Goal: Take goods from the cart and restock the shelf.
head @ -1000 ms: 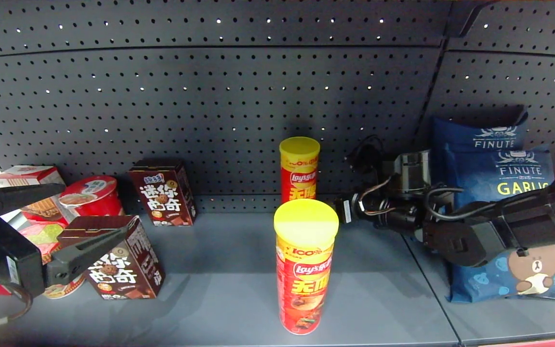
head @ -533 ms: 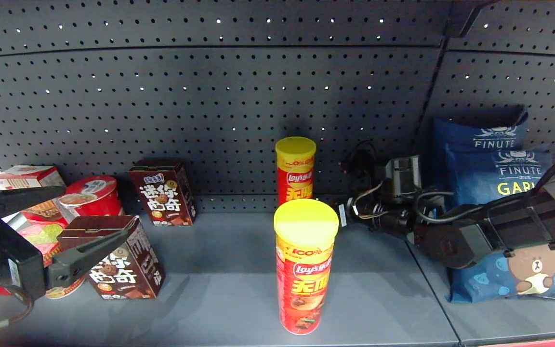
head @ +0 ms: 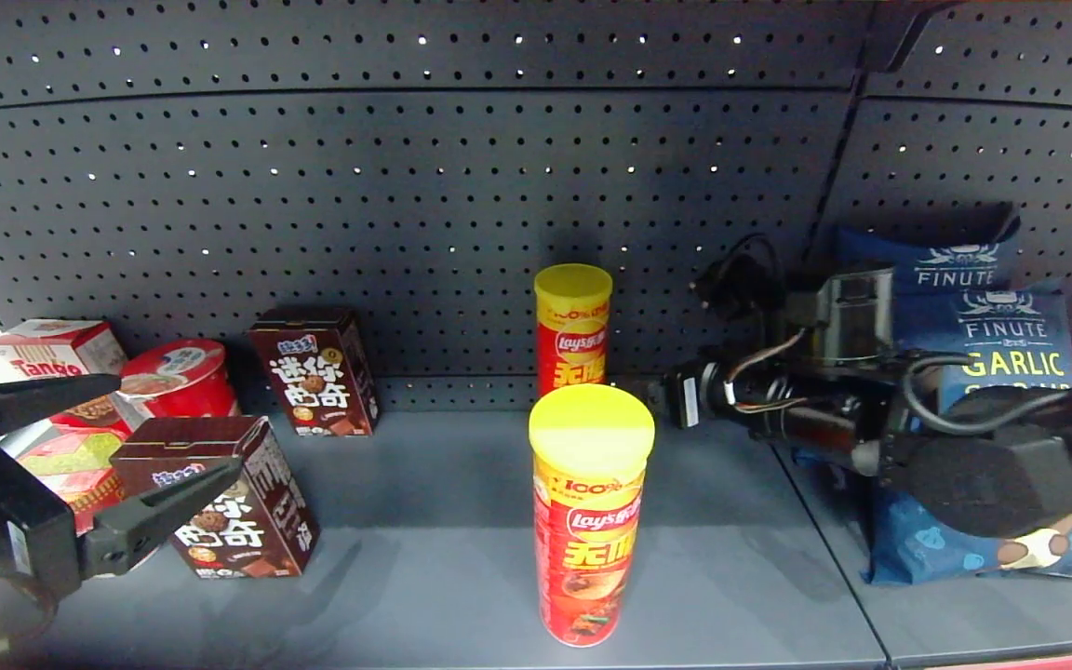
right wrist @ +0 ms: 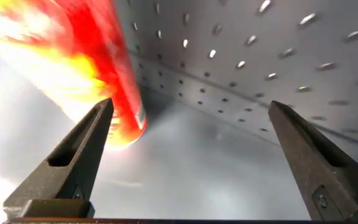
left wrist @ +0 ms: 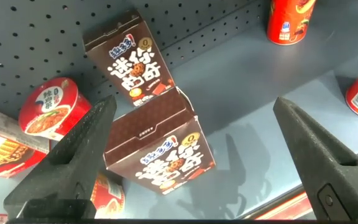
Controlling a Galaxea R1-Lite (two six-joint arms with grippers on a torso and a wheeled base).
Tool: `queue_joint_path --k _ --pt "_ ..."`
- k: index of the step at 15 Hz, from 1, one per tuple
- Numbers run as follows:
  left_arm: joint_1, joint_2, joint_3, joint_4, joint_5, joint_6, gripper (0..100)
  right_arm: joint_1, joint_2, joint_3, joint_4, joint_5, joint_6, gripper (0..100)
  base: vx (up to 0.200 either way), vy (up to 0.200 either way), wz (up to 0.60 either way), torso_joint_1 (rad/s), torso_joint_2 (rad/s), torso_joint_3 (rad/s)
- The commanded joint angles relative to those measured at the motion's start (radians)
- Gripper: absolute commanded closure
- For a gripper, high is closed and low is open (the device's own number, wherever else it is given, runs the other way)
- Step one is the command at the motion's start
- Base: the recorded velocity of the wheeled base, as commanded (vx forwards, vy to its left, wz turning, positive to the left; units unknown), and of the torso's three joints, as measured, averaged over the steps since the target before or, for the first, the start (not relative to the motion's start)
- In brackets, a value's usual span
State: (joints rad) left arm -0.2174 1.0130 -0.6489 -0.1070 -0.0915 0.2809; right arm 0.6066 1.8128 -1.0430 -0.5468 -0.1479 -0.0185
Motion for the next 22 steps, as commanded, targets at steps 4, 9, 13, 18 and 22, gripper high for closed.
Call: queue_joint_path --k 4,9,13,18,22 --pt "0.078 -0.148 0.009 0.007 0.006 -0.065 0 -0.065 -0.536 0.360 0.034 -0.015 0.008 0 0.000 0.000 0.00 0.000 0.00 0.000" --pt "0.225 -0.530 0.281 0.018 0.044 -0.103 0 -0.366 -0.949 0.727 0.054 -0.016 0.005 0 0.000 0.000 0.00 0.000 0.00 0.000" --pt "0.228 -0.872 0.511 0.069 0.116 -0.103 0 -0.387 -1.328 0.966 0.176 -0.177 0.000 0 0.000 0.000 0.00 0.000 0.00 0.000" --pt "0.219 -1.013 0.542 0.121 0.131 -0.094 0 -0.462 -1.725 1.043 0.441 -0.187 0.080 0 0.000 0.000 0.00 0.000 0.00 0.000" --pt "0.219 -1.013 0.649 0.041 0.096 -0.104 0 -0.462 -1.725 1.043 0.507 0.159 0.069 0 0.000 0.000 0.00 0.000 0.00 0.000"
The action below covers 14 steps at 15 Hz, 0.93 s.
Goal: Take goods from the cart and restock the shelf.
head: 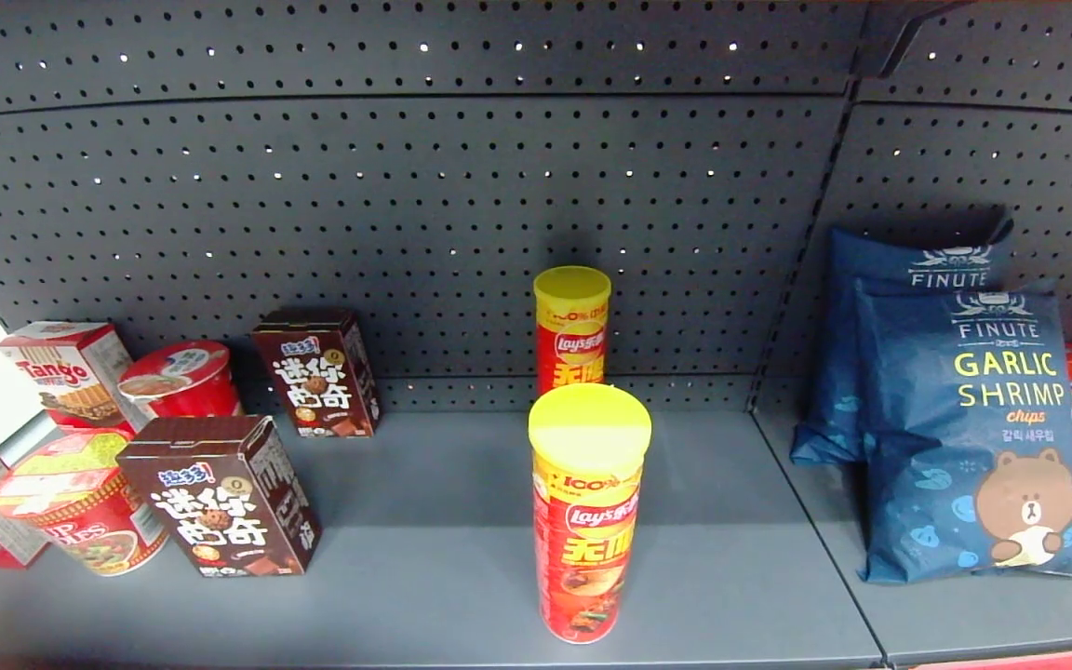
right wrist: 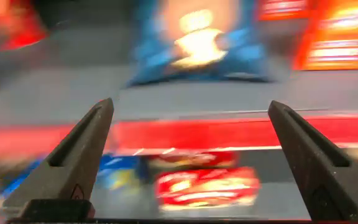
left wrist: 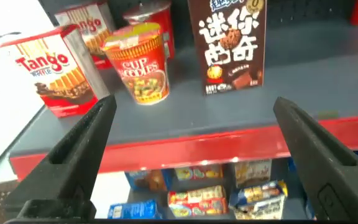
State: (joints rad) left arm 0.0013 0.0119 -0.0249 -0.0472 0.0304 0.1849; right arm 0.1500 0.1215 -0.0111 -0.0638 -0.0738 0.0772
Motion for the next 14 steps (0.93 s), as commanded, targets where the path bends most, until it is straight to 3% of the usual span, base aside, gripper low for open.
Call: queue_joint_path --k 1,3,4,5,7,10,14 --pt "0.000 -0.010 0.025 -0.014 -0.052 -0.012 0 -0.006 -0.034 0.011 0.052 0.092 -0.040 0 0.000 0.000 0.00 0.000 0.00 0.000" --pt "0.000 -0.012 0.023 -0.011 -0.132 -0.016 0 -0.006 -0.034 0.011 0.059 0.094 -0.053 0 0.000 0.000 0.00 0.000 0.00 0.000" --pt "0.000 -0.010 0.022 -0.003 -0.193 -0.038 0 -0.006 -0.034 0.011 0.059 0.097 -0.056 0 0.000 0.000 0.00 0.000 0.00 0.000" --pt "0.000 -0.012 0.017 0.007 -0.265 -0.038 0 -0.007 -0.034 0.011 0.061 0.097 -0.056 0 0.000 0.000 0.00 0.000 0.00 0.000" --pt "0.000 -0.012 0.014 0.017 -0.336 -0.027 0 -0.007 -0.034 0.011 0.062 0.097 -0.056 0 0.000 0.000 0.00 0.000 0.00 0.000" --pt "0.000 -0.012 0.008 0.033 -0.330 -0.036 0 -0.007 -0.034 0.011 0.062 0.097 -0.059 0 0.000 0.000 0.00 0.000 0.00 0.000" --pt "0.000 -0.010 0.010 0.029 -0.259 -0.045 0 -0.006 -0.034 0.011 0.062 0.097 -0.059 0 0.000 0.000 0.00 0.000 0.00 0.000"
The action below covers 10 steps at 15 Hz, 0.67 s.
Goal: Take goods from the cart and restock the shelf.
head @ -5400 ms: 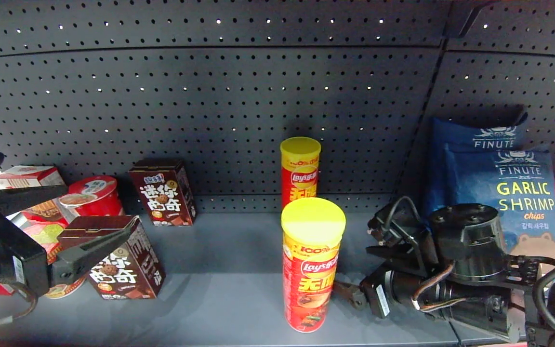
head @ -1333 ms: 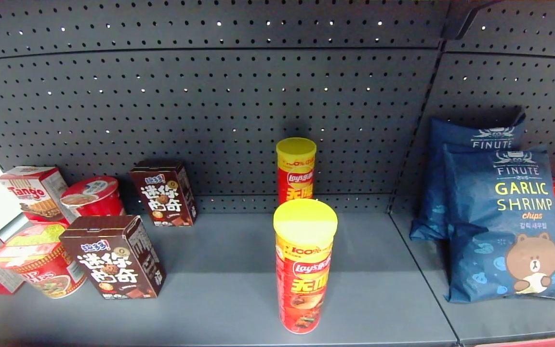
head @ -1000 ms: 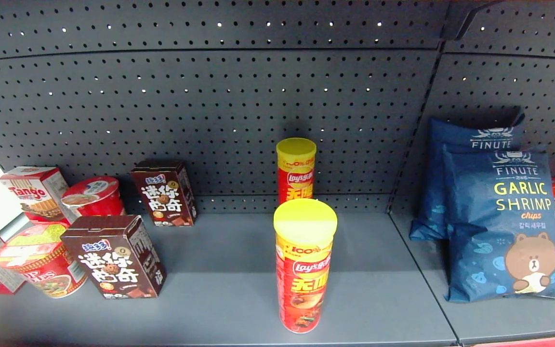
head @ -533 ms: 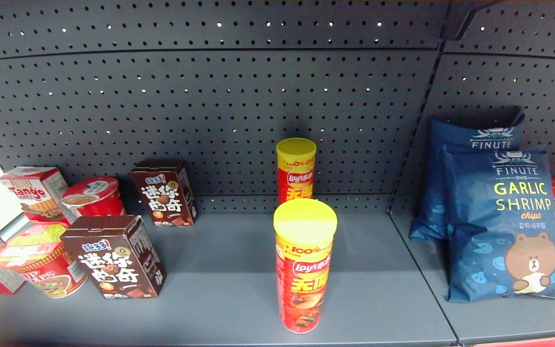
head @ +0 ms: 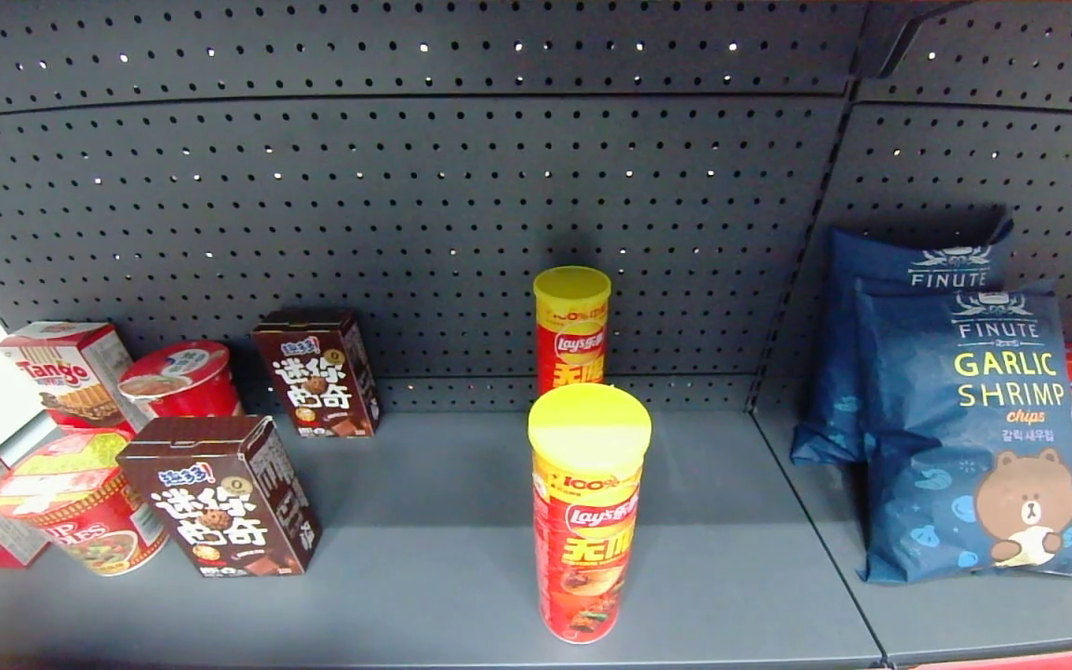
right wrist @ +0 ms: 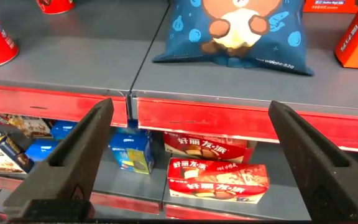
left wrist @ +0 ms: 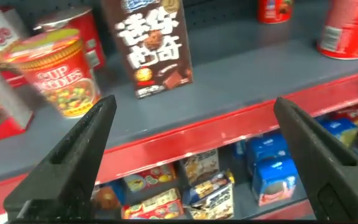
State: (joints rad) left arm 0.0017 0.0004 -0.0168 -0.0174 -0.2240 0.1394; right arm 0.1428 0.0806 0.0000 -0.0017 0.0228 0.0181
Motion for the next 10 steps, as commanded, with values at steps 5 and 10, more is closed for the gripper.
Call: queue_joint_path --k 5,10 --pt "0.000 0.000 0.017 0.010 0.221 -0.066 0 0.001 0.007 0.000 0.000 0.000 0.000 0 0.000 0.000 0.00 0.000 0.00 0.000" --pt "0.000 0.004 0.017 0.013 0.180 -0.099 0 0.001 0.007 0.000 0.000 0.000 0.000 0 0.000 0.000 0.00 0.000 0.00 0.000"
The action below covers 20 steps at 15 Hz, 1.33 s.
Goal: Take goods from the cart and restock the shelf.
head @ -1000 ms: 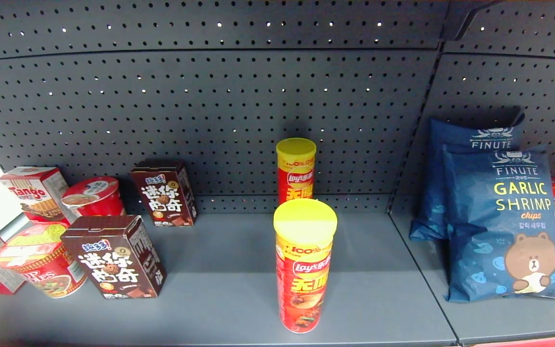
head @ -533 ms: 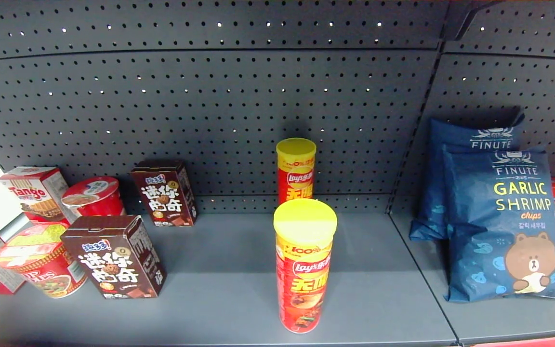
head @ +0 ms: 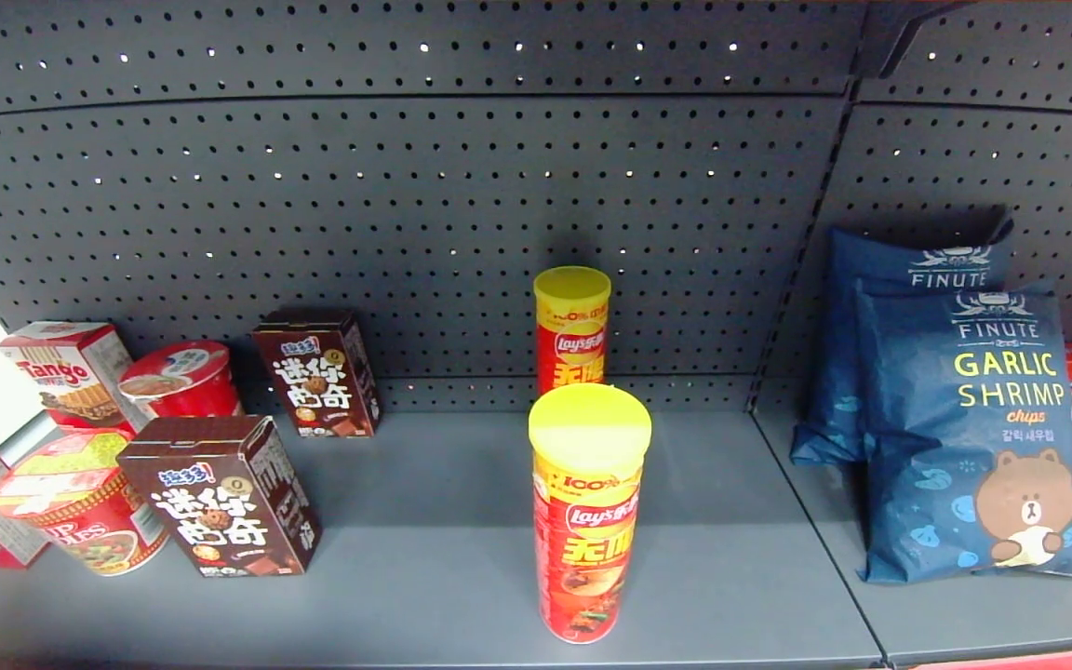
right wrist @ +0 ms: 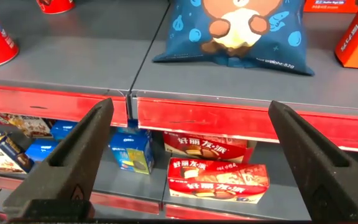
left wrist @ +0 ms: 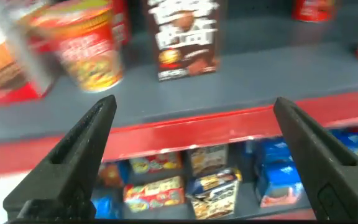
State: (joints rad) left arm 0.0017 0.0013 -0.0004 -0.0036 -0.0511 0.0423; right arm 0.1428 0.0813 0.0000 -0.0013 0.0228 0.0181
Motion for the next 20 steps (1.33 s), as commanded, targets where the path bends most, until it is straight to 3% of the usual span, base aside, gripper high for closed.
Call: queue_joint_path --k 1,3,9,13,20 --pt "0.000 0.002 0.000 -0.001 0.008 -0.007 0 0.000 0.006 0.000 0.000 0.000 0.000 0 0.000 0.000 0.00 0.000 0.00 0.000" --pt "0.000 0.002 0.000 -0.003 0.000 -0.033 0 0.001 0.006 0.000 0.000 0.000 0.000 0 0.000 0.000 0.00 0.000 0.00 0.000" --pt "0.000 0.002 0.000 -0.001 0.000 -0.032 0 0.000 0.006 0.000 0.000 0.000 0.000 0 0.000 0.000 0.00 0.000 0.00 0.000" --pt "0.000 0.000 0.000 -0.003 0.039 -0.044 0 0.000 0.006 0.000 0.000 0.000 0.000 0 0.000 0.000 0.00 0.000 0.00 0.000" --pt "-0.002 0.000 0.000 -0.001 0.022 -0.035 0 0.001 0.006 0.000 0.000 0.000 0.000 0 -0.029 0.000 0.00 0.000 0.00 0.000"
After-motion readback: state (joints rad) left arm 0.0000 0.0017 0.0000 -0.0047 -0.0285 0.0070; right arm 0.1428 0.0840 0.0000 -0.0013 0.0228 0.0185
